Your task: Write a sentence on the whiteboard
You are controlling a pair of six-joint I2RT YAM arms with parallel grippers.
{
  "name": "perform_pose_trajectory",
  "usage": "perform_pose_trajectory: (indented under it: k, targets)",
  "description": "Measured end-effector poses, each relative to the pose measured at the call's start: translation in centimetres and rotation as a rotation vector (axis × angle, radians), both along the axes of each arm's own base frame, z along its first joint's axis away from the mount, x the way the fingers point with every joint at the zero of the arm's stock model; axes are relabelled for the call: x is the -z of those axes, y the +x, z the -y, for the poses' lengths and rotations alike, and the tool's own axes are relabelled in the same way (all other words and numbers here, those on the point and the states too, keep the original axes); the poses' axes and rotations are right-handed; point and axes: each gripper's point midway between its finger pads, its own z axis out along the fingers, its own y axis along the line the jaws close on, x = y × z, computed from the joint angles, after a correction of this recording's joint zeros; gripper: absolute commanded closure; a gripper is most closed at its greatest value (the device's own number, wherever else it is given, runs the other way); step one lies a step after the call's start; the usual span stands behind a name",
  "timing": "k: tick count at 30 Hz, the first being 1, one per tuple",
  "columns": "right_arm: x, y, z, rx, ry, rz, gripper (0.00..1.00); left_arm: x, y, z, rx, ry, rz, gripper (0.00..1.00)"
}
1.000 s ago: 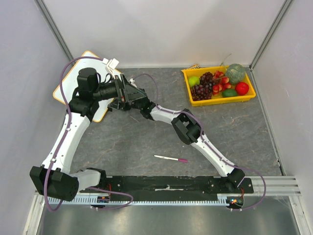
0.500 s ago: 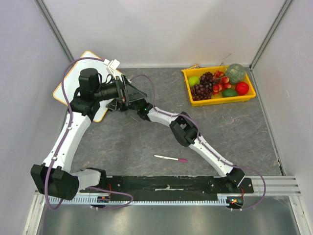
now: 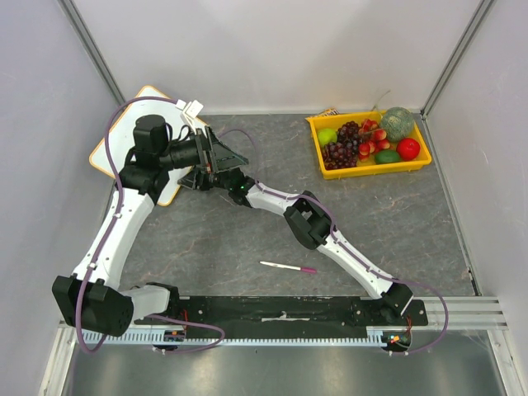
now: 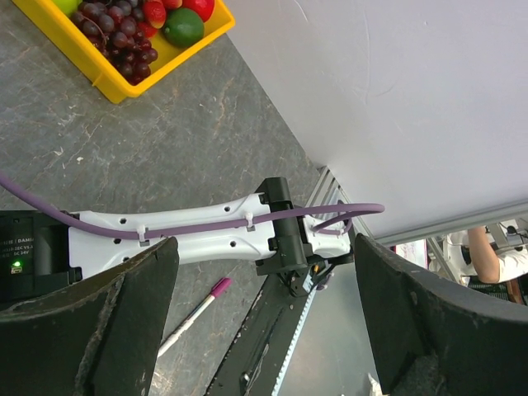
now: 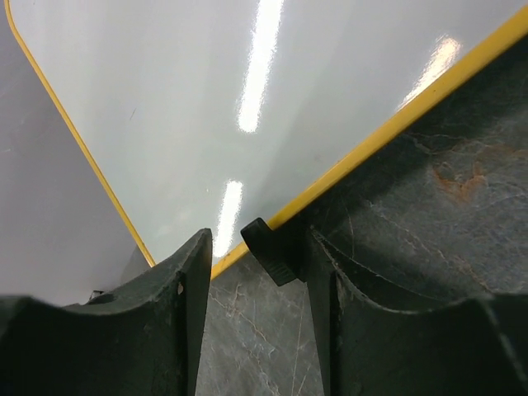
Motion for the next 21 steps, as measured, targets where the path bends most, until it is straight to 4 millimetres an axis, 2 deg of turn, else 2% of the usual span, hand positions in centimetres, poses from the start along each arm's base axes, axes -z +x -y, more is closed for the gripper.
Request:
perform_pose_trajectory:
  k: [10,17,21]
  targets:
    - [0.83,0.34,0.11,0.024,-0.007,-0.015,0.69,0.2,0.03,-0.09,0.001,-0.001,-0.003,0.09]
    - [0.94,0.37,0.15,0.027,-0.003,-0.01,0.95,0.76,-0.03,-0.1,0.002,0.001,-0.018,0.09]
    - [0.97,0.24,0.43,0.034,0.0,-0.004,1.0,0.91,-0.08,-0.11,0.002,0.002,-0.021,0.09]
